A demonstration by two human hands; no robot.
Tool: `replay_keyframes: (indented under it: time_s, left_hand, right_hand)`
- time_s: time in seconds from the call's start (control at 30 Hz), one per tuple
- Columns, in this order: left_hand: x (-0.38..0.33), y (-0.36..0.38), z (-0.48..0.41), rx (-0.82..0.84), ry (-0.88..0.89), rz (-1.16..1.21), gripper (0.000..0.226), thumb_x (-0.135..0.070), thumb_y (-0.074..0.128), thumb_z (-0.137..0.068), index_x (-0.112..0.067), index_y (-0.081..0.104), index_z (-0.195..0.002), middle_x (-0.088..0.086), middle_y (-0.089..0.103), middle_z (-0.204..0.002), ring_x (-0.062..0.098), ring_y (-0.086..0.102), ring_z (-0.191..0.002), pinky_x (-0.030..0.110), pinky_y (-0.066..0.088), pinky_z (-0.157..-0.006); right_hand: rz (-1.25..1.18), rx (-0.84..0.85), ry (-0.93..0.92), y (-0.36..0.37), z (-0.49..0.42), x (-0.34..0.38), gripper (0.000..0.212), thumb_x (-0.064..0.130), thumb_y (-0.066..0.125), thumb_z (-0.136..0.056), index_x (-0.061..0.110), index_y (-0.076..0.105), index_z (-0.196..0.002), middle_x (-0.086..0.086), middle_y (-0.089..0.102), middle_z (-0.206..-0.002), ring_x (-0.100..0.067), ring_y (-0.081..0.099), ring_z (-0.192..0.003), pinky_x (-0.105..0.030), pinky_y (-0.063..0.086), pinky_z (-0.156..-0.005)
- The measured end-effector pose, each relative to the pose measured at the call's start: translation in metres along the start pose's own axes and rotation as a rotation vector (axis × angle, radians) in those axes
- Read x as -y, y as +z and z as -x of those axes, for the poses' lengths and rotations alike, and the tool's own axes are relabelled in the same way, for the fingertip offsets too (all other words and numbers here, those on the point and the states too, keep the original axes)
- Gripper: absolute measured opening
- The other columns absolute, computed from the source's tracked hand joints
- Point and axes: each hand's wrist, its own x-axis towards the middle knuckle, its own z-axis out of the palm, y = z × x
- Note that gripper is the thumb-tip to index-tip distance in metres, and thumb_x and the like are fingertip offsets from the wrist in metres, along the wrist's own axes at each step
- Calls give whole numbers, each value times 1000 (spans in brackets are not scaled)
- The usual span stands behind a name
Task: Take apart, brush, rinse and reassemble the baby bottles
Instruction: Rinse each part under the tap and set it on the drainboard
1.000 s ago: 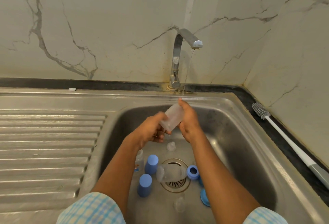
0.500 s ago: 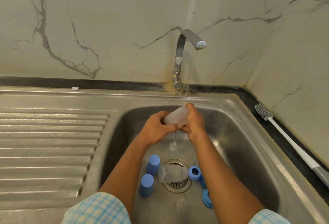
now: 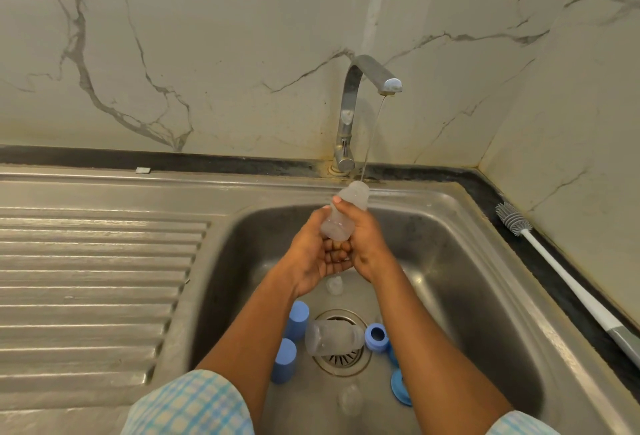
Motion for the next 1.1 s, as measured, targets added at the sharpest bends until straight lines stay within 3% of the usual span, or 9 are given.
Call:
replay_keyframes:
  time_s: [0.17,0.27,0.37,0.43,0.53,0.7,0.83,0.97,1.1]
  left_hand:
    - [8,1,-7,40,133,-90,34,-34,62,-96,-5,67,-115,11,71,-97,21,68,-90,34,59,-85]
    - [15,-5,-12,-142,427,-541,33,-18,77,-85,-16,63,-115,0,72,-101,14,70,-90,26,58,-81]
    - [16,-7,-10,-365,547,-877,49,-27,83,-76,-24,56,-116,-10,66,-104,9,66,-93,30,56,-79]
    - [15,-4,-7,-466,592,-1073,51,-35,81,-77,-22,52,-118,-7,62,-110,14,62,-95,37,55,-79]
    - [12,-3,-4,-419,495,-1130,50,-50,76,-76,-23,51,-110,-8,63,-99,14,63,-86,39,56,-75]
    - [10,-14,-5,-267,317,-978,51,-51,76,-76,-22,55,-112,-5,67,-102,14,65,-91,42,57,-84]
    - [7,-17,-3,-163,296,-1067,57,-37,81,-76,-22,58,-126,-3,69,-115,15,66,-105,42,55,-94]
    - [1,-16,14,-207,264,-1277,72,-27,73,-85,-21,41,-149,5,53,-145,25,52,-130,44,46,-107]
    - [0,-16,55,-239,277,-1427,51,-33,61,-94,-23,48,-142,0,57,-139,21,55,-125,36,47,-101]
  right_hand:
    - [64,-142,40,0,-1,5,65,52,71,-64,11,62,-114,-14,71,-98,-28,71,-87,-40,59,-73]
    - [109,-196,-23,-1,0,4,47,35,75,-79,15,59,-118,-12,68,-106,-26,68,-96,-43,58,-85]
    - [135,-183,-60,-1,1,4,29,29,74,-83,20,63,-107,-7,71,-102,-22,69,-94,-41,58,-84]
    - [143,-218,-67,3,-1,3,42,35,76,-82,20,58,-116,-4,69,-106,-21,67,-97,-42,57,-86]
    - [225,-267,-68,5,-4,2,55,44,71,-85,17,53,-128,-4,67,-112,-20,66,-99,-37,56,-82]
    - [349,-156,-68,-2,6,13,52,29,68,-88,15,47,-133,-5,60,-119,-18,61,-99,-24,47,-64]
    - [616,-99,-172,-9,21,20,60,26,75,-85,20,44,-136,4,53,-119,-17,54,-108,-21,43,-70]
    - [755,-128,-143,-21,34,16,63,33,76,-84,16,45,-137,-5,56,-135,-24,55,-120,-32,44,-91]
    - [764,-163,-151,-21,35,23,66,32,78,-81,14,44,-135,-8,56,-134,-25,55,-118,-32,43,-89]
